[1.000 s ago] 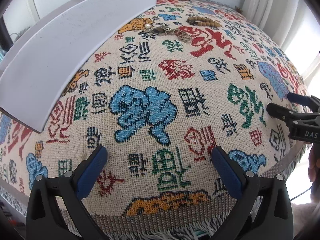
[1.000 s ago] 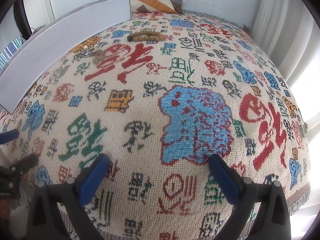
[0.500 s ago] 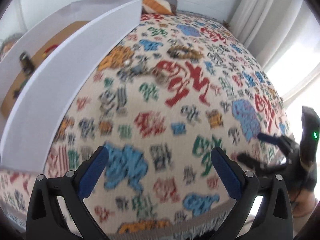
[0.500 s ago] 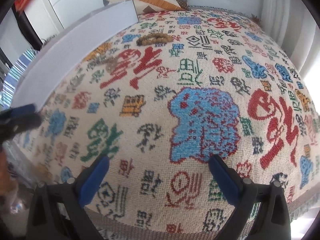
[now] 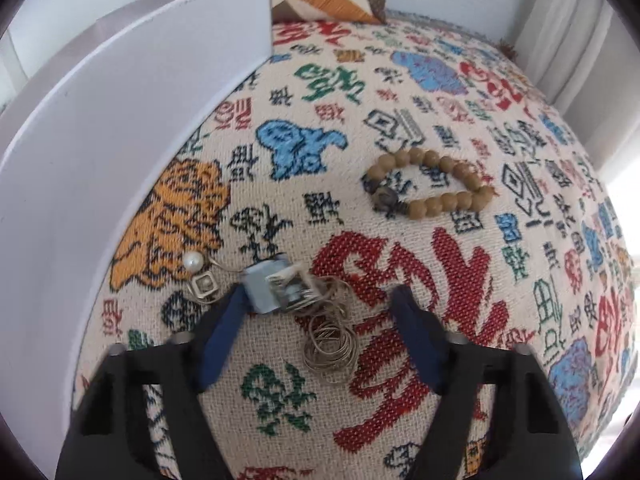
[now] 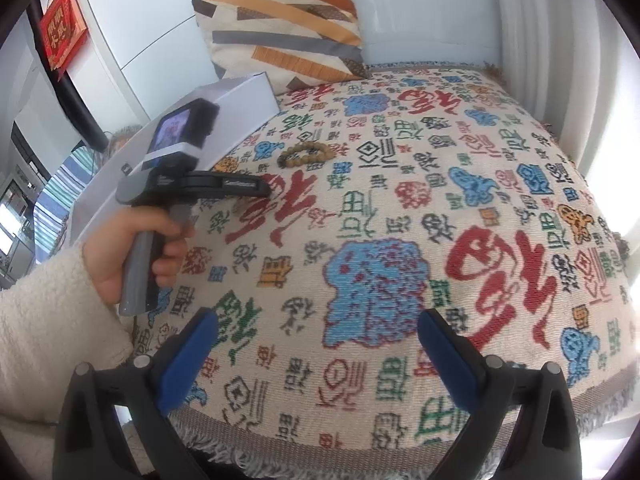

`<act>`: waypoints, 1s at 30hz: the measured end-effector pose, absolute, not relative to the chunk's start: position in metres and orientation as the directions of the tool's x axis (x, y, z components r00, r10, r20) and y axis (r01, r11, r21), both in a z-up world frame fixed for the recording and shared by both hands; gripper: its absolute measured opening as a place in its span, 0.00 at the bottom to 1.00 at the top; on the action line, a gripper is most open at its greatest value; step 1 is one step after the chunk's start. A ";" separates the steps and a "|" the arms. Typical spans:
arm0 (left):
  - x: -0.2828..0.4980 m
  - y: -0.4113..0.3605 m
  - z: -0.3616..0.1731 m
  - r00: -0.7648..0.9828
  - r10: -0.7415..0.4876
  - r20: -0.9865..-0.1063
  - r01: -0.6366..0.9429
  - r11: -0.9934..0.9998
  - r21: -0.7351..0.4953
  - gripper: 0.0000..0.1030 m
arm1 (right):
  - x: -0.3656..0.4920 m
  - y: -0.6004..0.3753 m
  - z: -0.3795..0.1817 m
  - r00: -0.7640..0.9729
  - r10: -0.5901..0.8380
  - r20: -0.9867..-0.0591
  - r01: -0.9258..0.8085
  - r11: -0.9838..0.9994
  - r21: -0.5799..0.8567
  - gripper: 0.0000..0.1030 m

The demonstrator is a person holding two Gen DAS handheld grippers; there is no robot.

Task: Organize jewelry
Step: 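Grasp the silver charm cluster with the left tool while the right grasps the wooden bead bracelet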

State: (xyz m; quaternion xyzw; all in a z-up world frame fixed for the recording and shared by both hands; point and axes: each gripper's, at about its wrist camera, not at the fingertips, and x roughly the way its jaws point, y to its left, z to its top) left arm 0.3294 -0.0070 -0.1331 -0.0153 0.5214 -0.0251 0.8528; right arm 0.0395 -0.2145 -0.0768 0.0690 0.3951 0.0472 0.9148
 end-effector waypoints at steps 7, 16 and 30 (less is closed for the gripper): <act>0.308 0.031 -0.127 0.413 -0.199 -0.889 0.096 0.980 -0.175 0.13 | 0.053 -0.236 -0.074 0.670 0.129 -0.731 0.000 0.985 0.173 0.99; 0.291 0.049 -0.125 0.389 -0.236 -0.890 0.100 0.972 -0.214 0.13 | 0.091 -0.226 -0.053 0.647 0.236 -0.725 -0.100 0.969 0.226 0.99; 0.296 0.072 -0.100 0.393 -0.350 -0.850 0.000 0.925 -0.380 0.13 | 0.303 -0.154 -0.062 0.401 0.307 -0.863 -0.261 0.941 0.214 0.42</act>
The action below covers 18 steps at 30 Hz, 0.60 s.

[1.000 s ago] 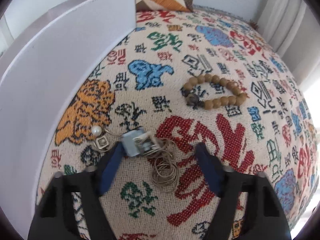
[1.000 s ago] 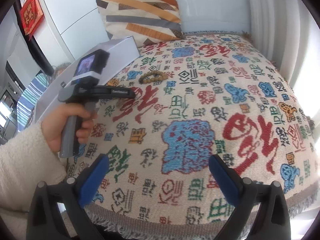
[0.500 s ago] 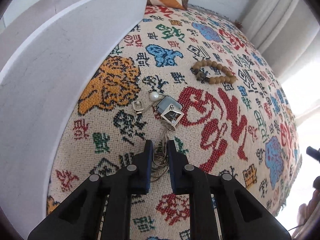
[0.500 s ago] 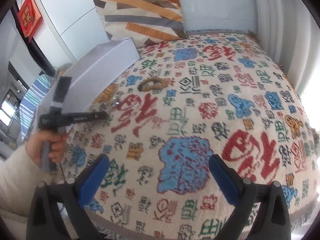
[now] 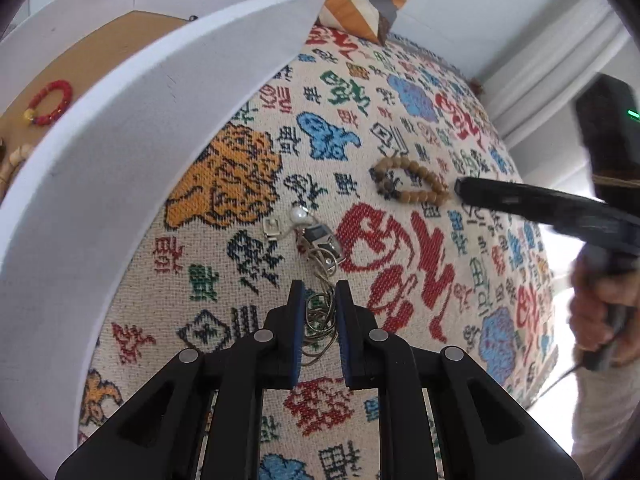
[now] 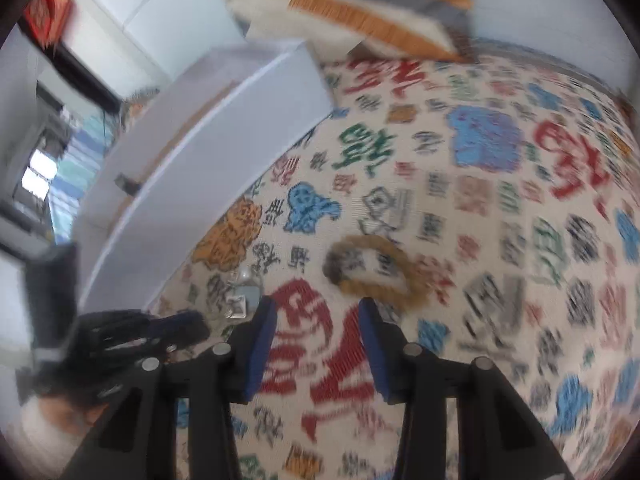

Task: Organize jewelry
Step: 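Grasp the silver charm cluster with the left tool while the right grasps the wooden bead bracelet, then carry both pieces into the white box and open both tools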

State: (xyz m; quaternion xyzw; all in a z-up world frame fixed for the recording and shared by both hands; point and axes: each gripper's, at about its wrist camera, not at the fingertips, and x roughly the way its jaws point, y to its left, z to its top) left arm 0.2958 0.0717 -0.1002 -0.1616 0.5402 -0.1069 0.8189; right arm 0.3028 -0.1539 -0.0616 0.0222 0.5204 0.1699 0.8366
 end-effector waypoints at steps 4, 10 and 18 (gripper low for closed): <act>0.299 0.073 -0.088 0.401 -0.351 -0.846 -0.002 0.923 -0.384 0.13 | 0.332 -0.119 -0.086 0.375 0.185 -0.908 -0.292 0.954 0.073 0.42; 0.304 0.073 -0.066 0.416 -0.366 -0.833 0.004 0.916 -0.401 0.13 | 0.336 -0.099 -0.109 0.363 0.067 -0.929 -0.300 0.953 -0.049 0.14; 0.285 0.079 -0.018 0.443 -0.387 -0.809 0.006 0.903 -0.429 0.13 | 0.296 -0.143 -0.059 0.448 0.266 -0.854 -0.242 0.955 0.171 0.14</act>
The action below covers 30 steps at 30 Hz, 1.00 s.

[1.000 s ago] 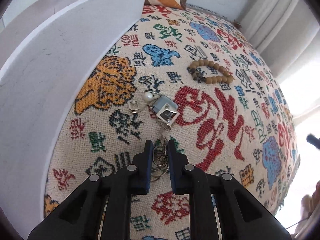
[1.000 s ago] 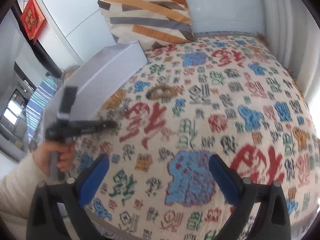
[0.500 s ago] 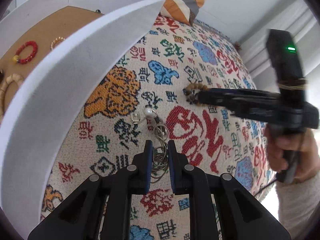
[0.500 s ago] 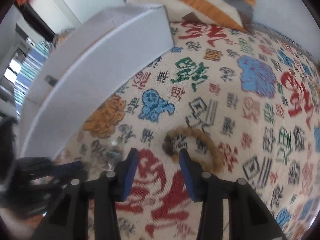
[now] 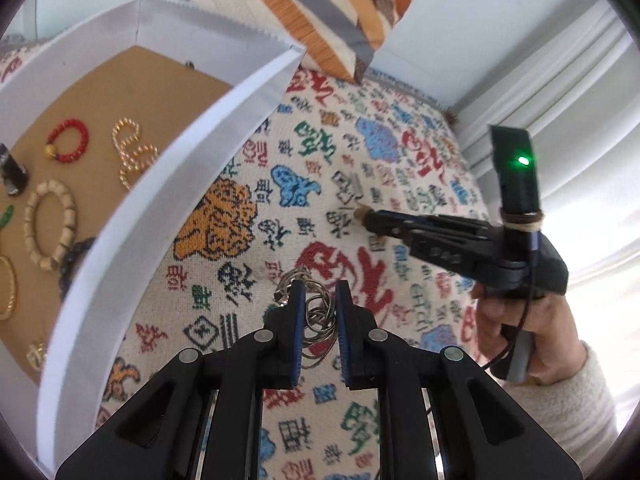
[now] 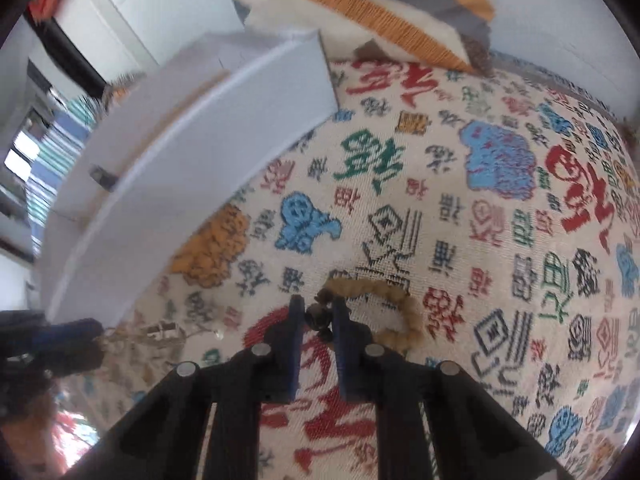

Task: Organize jewelry
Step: 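Carry both pieces into the white box and open both tools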

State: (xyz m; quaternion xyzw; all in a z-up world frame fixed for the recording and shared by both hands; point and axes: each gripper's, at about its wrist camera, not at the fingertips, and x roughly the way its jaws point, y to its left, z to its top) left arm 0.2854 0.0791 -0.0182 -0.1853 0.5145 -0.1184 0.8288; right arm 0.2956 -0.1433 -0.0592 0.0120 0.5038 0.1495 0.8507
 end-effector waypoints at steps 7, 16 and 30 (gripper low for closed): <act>0.256 0.092 0.044 0.492 -0.375 -0.786 0.032 0.910 -0.414 0.13 | 0.258 -0.163 0.004 0.500 0.422 -0.756 -0.276 0.905 0.323 0.14; 0.212 0.147 0.115 0.585 -0.326 -0.743 0.006 0.918 -0.398 0.13 | 0.245 -0.138 0.065 0.525 0.517 -0.677 -0.369 0.854 0.366 0.14; 0.208 0.264 0.106 0.632 -0.166 -0.757 -0.184 0.917 -0.354 0.13 | 0.273 -0.027 0.101 0.454 0.616 -0.644 -0.502 0.774 0.386 0.14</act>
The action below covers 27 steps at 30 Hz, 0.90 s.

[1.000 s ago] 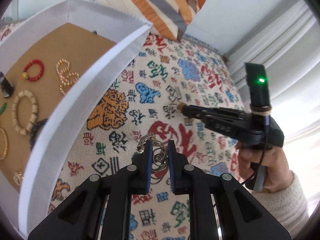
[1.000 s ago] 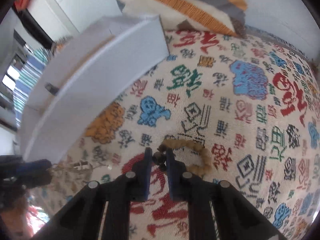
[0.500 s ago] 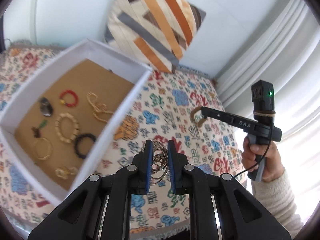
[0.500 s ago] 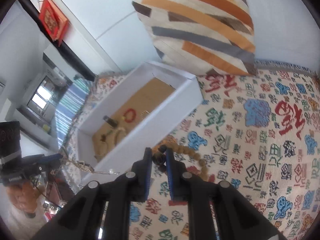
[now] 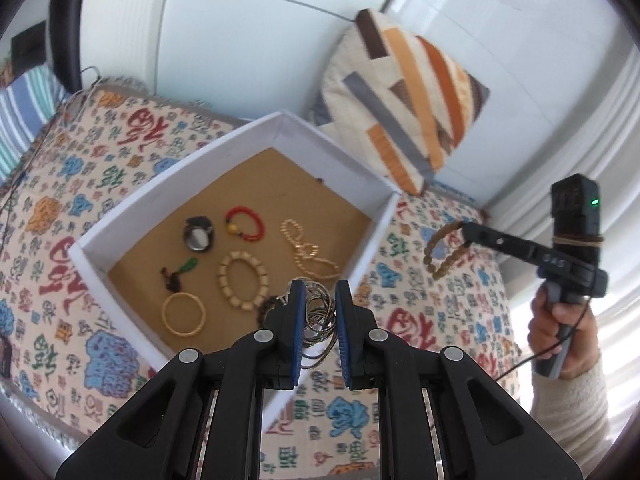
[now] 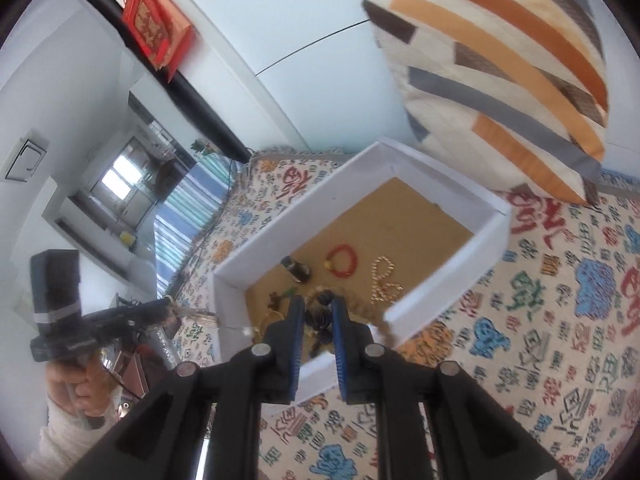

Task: Organize jewelry

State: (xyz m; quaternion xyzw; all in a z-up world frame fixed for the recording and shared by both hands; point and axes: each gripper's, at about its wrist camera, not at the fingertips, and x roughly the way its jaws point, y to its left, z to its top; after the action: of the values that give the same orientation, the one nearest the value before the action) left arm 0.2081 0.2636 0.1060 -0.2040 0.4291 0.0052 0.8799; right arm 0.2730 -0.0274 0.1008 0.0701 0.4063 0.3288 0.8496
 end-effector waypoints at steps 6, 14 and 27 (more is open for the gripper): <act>0.228 0.299 0.061 0.585 -0.107 -0.804 -0.273 0.908 -0.319 0.13 | 0.296 0.024 0.087 0.393 0.621 -0.678 -0.535 0.754 0.381 0.14; 0.246 0.312 0.008 0.518 -0.049 -0.854 -0.330 0.910 -0.253 0.15 | 0.337 0.087 0.026 0.340 0.522 -0.782 -0.540 0.789 0.291 0.14; 0.226 0.269 0.023 0.530 0.352 -0.772 -0.487 0.871 0.062 0.97 | 0.329 0.097 0.006 0.468 0.370 -0.802 -0.509 0.855 0.098 0.73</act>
State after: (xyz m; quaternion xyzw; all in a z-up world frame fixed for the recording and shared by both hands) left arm 0.2261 0.2691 0.0233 -0.0806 0.4207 0.2409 0.8709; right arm 0.3294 0.0965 0.0061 -0.0776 0.4467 0.2577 0.8532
